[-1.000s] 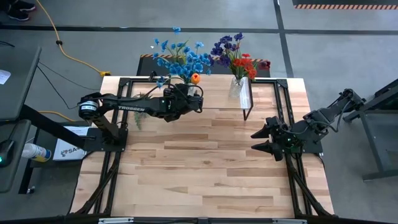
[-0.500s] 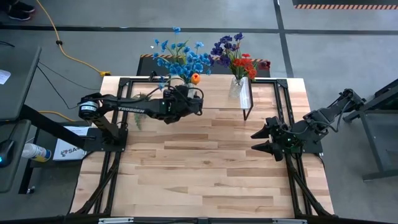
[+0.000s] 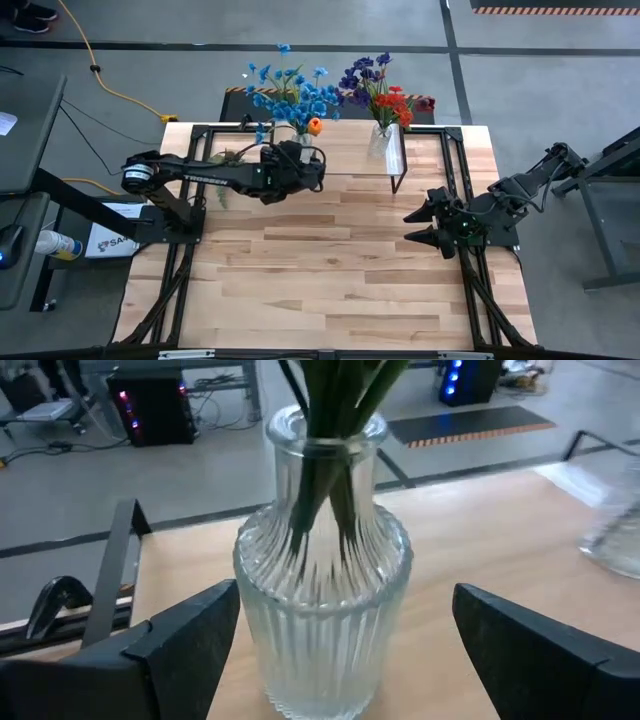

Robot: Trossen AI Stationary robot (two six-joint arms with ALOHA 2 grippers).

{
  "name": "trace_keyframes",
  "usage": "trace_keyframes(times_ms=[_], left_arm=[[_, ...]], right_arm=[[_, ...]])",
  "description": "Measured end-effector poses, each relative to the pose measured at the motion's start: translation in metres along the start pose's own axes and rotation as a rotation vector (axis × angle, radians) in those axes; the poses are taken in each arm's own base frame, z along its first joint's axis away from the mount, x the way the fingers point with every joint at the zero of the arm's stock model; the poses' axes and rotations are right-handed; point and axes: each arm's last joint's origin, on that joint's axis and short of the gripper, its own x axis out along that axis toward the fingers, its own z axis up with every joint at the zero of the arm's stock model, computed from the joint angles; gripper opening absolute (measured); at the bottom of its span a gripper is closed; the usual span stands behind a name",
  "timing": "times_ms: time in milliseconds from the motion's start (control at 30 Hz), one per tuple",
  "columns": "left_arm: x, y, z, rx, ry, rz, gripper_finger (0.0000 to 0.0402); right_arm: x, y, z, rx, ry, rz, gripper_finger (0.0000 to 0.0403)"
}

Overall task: Pick and place flowers into a vace then onto a shelf
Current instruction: Put the transparent flower vase on the shelf, then return To Home Position

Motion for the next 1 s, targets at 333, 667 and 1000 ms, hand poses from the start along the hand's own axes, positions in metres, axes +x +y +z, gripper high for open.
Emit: trace_keyframes(times_ms=[333, 667, 1000], left_arm=[[-0.015, -0.004, -0.006, 0.045, -0.04, 0.017, 0.04], [-0.021, -0.005, -0.011, 0.072, -0.015, -0.006, 0.04], [-0.056, -0.009, -0.01, 0.07, -0.055, -0.079, 0.04]], right_arm=[[0.0, 0.0, 0.0, 0.0, 0.002, 0.002, 0.0266], [0.0, 0.0, 0.0, 0.001, 0.014, 0.013, 0.0266], [0.0, 0.0, 0.0, 0.005, 0.013, 0.014, 0.0266]])
